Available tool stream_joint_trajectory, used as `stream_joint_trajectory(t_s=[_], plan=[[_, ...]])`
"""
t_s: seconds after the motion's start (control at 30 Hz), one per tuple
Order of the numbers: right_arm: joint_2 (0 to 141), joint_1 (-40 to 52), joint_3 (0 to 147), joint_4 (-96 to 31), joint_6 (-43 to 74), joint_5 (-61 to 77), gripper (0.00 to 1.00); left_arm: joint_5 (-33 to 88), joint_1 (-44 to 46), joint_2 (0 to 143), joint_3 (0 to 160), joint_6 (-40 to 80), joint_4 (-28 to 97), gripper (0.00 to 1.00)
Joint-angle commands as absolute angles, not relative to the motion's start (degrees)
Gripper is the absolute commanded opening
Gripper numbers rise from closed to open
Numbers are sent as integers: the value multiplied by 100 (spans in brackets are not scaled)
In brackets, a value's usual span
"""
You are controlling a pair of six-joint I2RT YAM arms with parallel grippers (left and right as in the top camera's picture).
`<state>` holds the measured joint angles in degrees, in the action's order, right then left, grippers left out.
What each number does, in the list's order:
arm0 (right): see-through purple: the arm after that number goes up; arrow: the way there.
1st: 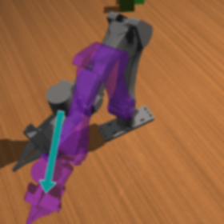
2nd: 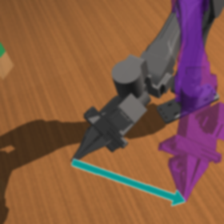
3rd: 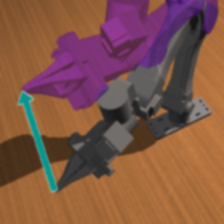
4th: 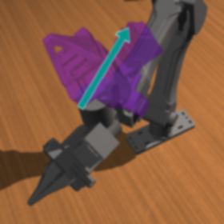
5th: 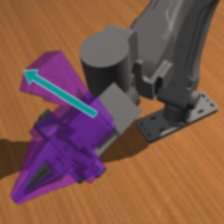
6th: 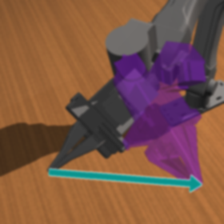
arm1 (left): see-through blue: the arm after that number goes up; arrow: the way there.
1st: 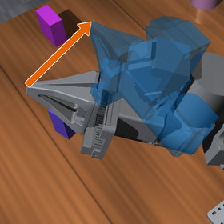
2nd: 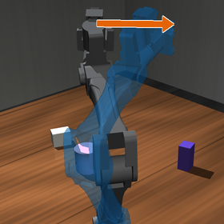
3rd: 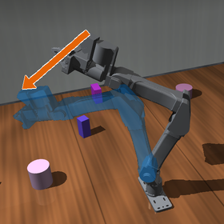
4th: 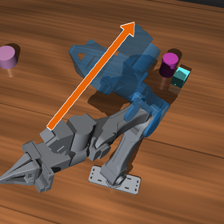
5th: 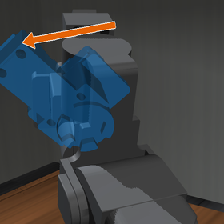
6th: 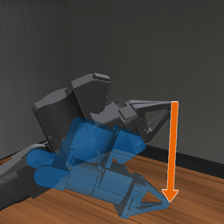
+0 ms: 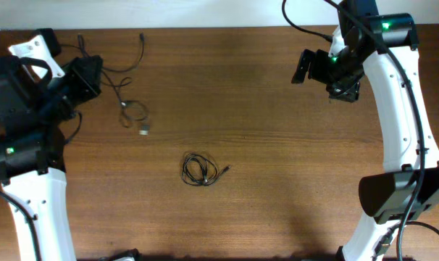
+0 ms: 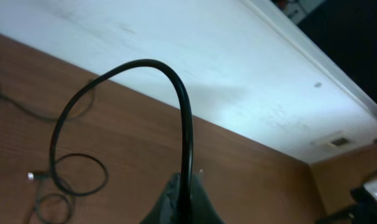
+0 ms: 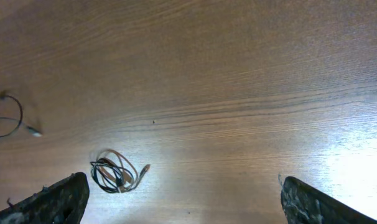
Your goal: Untangle cables
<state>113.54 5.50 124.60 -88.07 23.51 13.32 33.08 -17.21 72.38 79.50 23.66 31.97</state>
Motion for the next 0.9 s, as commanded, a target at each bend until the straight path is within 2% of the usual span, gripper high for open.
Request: stream_joint_trajectory(t_s=[0.0,0.07,0.13,0.27,0.5,0.77,0.87], plan=[[11314,517,12477,-8805,2290,1280,99,3371,-1192,7240,8009,2416,4005,0],[11314,517,12477,-8805,2290,1280,99,2106,-762,7240,8007,2397,5470,0],[11314,517,12477,-8805,2290,1280,98,786,-172,7251,7843,2397,6333,0],[11314,517,12477,-8805,2290,1280,98,-360,884,7402,6882,2399,6206,0],[11314,517,12477,-8805,2290,1280,98,-384,1682,8460,5428,2399,4327,0],[11314,517,12477,-8805,2290,1280,98,-102,2294,10184,5419,2405,3767,0],[11314,517,12477,-8805,2290,1280,99,189,2296,10213,5419,2392,3562,0]])
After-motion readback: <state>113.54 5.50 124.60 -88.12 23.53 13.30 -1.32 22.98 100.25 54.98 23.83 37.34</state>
